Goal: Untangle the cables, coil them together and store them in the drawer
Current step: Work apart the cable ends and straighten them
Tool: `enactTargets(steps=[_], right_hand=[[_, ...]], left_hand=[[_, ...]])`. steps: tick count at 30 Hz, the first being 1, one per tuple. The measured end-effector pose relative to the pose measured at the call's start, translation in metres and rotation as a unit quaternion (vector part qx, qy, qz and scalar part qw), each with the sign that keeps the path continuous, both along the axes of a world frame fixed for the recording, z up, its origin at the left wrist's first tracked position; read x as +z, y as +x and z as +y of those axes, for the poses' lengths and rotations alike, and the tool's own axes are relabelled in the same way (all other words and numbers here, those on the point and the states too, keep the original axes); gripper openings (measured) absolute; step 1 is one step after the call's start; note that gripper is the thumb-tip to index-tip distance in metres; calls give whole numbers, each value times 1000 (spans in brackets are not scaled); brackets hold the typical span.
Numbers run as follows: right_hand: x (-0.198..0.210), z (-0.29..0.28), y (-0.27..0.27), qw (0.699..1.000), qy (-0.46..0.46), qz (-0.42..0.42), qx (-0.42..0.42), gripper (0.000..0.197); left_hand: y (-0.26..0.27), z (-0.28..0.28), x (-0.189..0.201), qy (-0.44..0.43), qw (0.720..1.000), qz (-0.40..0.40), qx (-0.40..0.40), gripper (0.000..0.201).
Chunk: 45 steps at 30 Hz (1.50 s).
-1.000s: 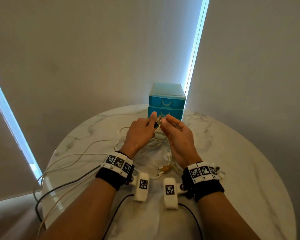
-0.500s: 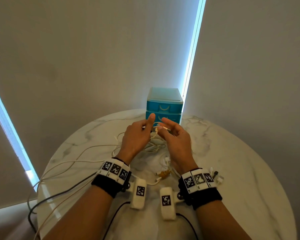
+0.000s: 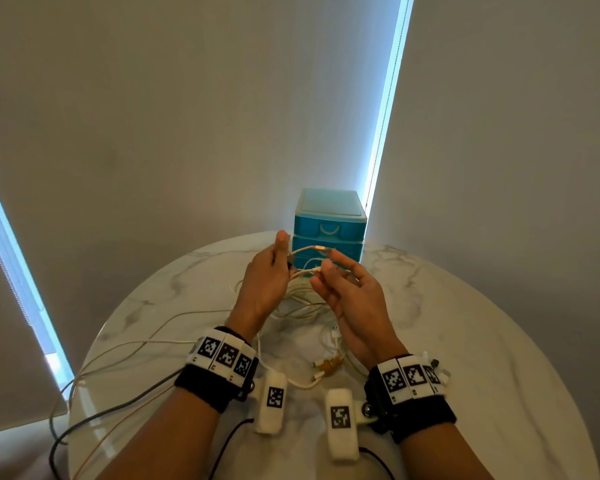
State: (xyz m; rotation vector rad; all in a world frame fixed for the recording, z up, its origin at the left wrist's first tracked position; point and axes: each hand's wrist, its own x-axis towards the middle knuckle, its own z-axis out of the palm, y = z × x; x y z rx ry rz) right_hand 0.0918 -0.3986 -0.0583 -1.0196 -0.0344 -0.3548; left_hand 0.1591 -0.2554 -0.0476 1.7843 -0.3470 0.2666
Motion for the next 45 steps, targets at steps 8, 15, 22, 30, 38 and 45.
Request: enactTargets(steps=[8,15,22,30,38,45], right_hand=[[-2,3,1,993,-81,-17,-80,25],[-5,1,2,978,-189,-3,-91,24],[-3,-7,2,968,-213,-6,-131,23],[-4,-13,5,954,-258,12,-151,30],[-8,-24,6,859,-502,45,-95,30],[6,-10,2,875,-474,-12,-92,19]], left_hand=[[-6,1,1,30,991,83,-102,64],[-2,8,6,-43,986,137,-91,57],[-6,11,12,-121,944,184,-246,31],[-1,15,6,66,985,-28,-158,37],[-1,35,27,-31,976,-212,36,28],[-4,27,21,33,995,-78,-56,32]])
